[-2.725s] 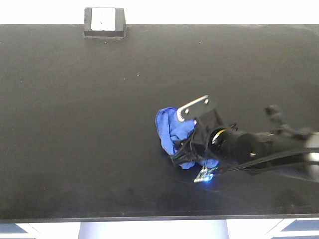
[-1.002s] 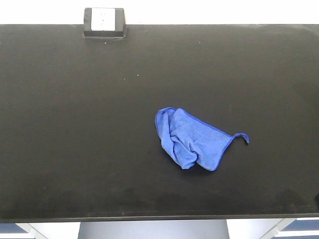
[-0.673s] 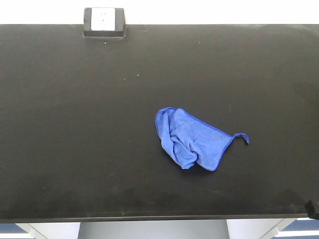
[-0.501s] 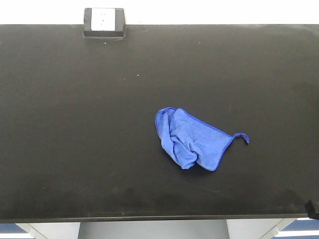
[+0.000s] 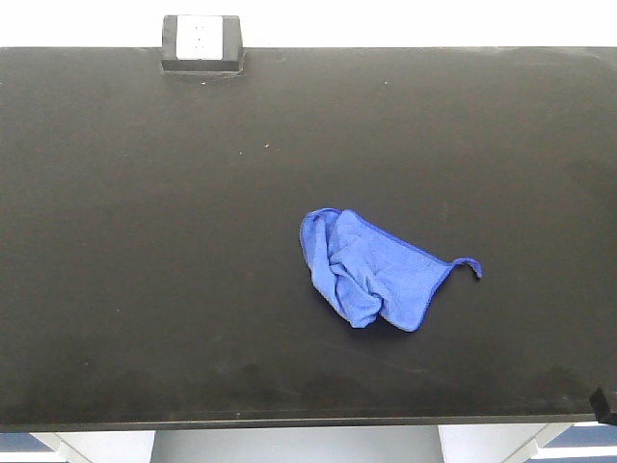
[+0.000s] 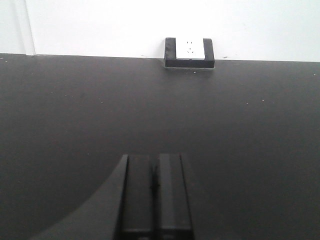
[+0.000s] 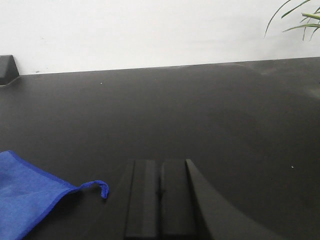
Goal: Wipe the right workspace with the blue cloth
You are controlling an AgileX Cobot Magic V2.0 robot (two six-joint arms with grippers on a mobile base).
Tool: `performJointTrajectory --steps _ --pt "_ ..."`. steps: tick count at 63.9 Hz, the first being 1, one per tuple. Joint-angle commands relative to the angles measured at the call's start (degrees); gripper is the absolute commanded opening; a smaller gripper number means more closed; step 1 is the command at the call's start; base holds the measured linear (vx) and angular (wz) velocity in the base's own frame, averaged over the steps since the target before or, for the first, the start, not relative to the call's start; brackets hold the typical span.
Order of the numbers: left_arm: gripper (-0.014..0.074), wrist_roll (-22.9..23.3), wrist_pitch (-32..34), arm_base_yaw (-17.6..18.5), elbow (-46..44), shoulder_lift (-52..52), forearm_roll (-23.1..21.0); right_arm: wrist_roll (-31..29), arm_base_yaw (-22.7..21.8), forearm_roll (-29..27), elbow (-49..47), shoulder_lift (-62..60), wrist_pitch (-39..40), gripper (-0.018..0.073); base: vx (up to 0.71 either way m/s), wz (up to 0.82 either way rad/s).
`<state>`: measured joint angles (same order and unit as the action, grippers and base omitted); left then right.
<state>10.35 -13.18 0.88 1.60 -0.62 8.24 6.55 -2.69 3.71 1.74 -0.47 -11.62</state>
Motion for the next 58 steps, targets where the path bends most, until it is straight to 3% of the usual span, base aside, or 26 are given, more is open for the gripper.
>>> performJointTrajectory --steps 1,58 --pt "-0.0006 0.5 4.6 -0.3 1.7 -0.9 0.1 -0.1 -0.5 0.6 1.1 -0.7 5.0 -0.0008 0.00 0.00" --pt "-0.0006 0.5 4.6 -0.3 1.7 -0.9 0.1 -0.1 -0.5 0.6 1.1 -0.7 5.0 -0.0008 0.00 0.00"
